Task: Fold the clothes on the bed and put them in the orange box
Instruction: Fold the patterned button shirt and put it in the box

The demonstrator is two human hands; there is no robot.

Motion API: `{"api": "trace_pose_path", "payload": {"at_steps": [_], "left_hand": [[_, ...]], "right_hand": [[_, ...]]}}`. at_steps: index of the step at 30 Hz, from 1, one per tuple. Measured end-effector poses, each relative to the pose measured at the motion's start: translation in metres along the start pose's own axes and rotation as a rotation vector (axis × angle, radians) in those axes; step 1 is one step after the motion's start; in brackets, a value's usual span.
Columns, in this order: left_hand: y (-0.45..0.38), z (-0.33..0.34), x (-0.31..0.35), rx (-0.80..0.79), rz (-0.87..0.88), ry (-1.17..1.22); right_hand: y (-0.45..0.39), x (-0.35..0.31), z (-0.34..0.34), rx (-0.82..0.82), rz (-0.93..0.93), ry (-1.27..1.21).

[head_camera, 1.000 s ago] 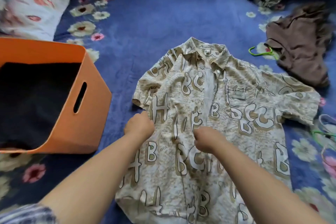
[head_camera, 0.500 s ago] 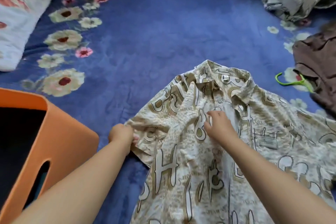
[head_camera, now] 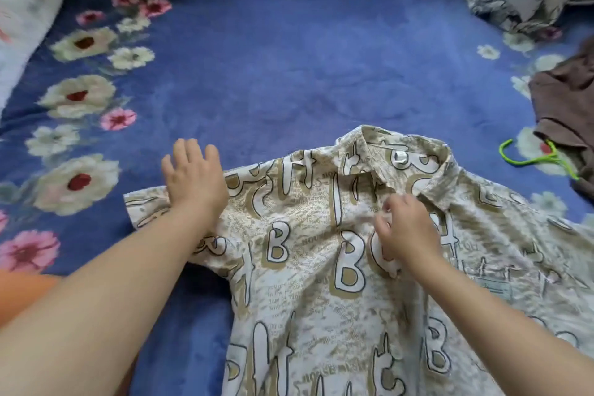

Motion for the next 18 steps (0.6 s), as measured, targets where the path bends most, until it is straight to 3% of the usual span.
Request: {"api": "trace_pose_path", "payload": {"at_steps": [4,8,11,15,18], "left_hand": [[0.004,0.009,0.078,-0.036,0.265,0.118],[-0.013,0.035,0.093,-0.2,0.164,0.085],[-0.03,0.036,0.083,-0.188,0.123,0.199],[-0.042,0.034,0.064,-0.148,0.173,0.353],[-0.048,0.042,0.057,-0.188,0.164,0.237]], "right_hand": [[-0.039,-0.001,-0.015,0.039,0.016,-0.217],[-0.075,-0.011,-0.002,-0.145,0.073,-0.413],[-0.094,-0.013,-0.012,-0.041,0.054,-0.426],[-0.103,0.006,-0.024,0.096,0.092,-0.708],[-0.104,0.014,-0.016,0.024,0.119,-0.532]]}}
Point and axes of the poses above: each hand's wrist, its own y-axis away from the middle knuckle, its own z-axis out of the palm, x = y × z, the point moved 7 cm from there along -y, towards the middle knuckle, and after that the axes turned 10 degrees about -x, right-handed, at the moved point
